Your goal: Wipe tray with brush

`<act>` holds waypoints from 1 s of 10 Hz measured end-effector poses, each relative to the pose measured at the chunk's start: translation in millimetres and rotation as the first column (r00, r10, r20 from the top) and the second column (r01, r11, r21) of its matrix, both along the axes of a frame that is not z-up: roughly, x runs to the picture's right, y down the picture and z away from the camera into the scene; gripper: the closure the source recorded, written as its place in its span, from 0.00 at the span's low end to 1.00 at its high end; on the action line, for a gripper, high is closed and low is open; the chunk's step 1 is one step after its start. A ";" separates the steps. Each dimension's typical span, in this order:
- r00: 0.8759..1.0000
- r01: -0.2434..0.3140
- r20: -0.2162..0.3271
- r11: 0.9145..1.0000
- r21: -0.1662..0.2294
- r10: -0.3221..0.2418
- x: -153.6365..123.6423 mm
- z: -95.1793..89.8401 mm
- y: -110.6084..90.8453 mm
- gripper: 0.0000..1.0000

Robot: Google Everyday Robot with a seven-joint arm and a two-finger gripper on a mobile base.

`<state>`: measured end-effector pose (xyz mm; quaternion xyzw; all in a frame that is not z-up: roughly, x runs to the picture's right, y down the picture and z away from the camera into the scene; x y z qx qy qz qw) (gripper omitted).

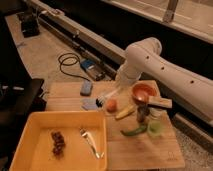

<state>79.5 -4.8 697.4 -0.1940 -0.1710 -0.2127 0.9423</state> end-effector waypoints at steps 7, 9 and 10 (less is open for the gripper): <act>0.996 0.083 0.023 0.996 -0.019 -0.083 -19.6 8.9 11.5 1.00; 0.985 0.159 0.073 0.987 -0.009 -0.158 -54.7 4.9 18.1 1.00; 0.975 0.197 0.106 0.980 0.002 -0.196 -75.8 -0.3 22.4 1.00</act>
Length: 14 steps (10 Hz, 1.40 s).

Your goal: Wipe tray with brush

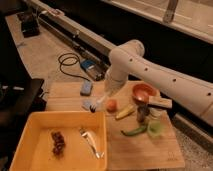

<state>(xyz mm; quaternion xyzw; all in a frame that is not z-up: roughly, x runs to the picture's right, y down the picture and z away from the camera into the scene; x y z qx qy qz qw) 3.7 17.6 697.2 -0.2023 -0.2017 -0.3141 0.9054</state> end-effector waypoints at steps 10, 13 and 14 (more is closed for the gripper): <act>0.938 0.231 0.278 0.971 -0.055 -0.207 -101.0 -38.1 100.0 1.00; 0.938 0.230 0.278 0.972 -0.058 -0.205 -99.9 -37.6 101.7 1.00; 0.938 0.231 0.279 0.971 -0.058 -0.206 -100.4 -37.7 101.8 1.00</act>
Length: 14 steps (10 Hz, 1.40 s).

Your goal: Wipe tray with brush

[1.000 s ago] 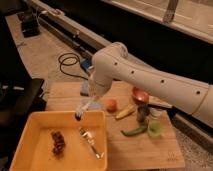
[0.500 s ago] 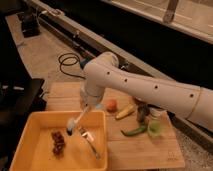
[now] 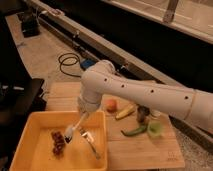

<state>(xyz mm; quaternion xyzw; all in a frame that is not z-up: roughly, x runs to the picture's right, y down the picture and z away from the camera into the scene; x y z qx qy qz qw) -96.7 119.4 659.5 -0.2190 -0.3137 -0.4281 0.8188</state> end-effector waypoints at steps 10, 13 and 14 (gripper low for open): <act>0.999 0.034 0.016 0.996 -0.085 -0.033 -25.1 38.3 57.7 1.00; 1.000 0.002 -0.005 0.992 -0.123 -0.002 -14.2 50.2 77.0 1.00; 1.000 0.002 -0.018 0.991 -0.137 -0.005 -10.3 51.4 81.1 1.00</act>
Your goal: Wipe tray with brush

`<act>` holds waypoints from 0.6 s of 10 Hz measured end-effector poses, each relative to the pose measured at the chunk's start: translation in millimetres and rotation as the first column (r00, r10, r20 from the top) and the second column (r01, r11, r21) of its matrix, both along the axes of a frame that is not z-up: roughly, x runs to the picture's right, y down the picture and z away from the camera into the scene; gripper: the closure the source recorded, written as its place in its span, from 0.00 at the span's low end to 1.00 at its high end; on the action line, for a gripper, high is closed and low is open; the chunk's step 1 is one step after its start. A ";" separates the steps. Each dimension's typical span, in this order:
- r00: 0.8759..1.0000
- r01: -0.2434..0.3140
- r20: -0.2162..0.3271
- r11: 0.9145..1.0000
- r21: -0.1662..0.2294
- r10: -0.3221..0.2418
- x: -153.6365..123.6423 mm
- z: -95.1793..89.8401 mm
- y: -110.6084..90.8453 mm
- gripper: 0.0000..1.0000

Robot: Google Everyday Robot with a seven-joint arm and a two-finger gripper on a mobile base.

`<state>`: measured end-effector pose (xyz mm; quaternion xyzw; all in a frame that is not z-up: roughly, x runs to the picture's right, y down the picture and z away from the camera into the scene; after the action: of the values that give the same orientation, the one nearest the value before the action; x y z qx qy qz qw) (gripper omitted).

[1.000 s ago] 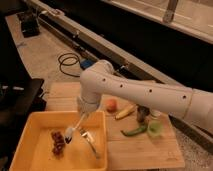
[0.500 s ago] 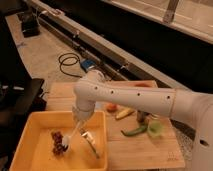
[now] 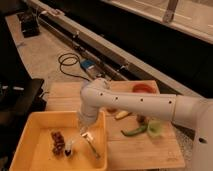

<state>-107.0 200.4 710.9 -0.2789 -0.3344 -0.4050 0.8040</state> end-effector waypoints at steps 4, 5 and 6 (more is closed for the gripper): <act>0.997 -0.007 -0.074 1.000 0.022 0.009 25.3 0.6 -14.8 1.00; 0.997 -0.007 -0.083 1.000 0.031 0.009 27.6 3.1 -21.0 1.00; 0.996 -0.005 -0.086 0.999 0.045 0.009 26.9 7.3 -30.7 1.00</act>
<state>-80.1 169.7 718.3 -0.2770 -0.2910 -0.3973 0.8251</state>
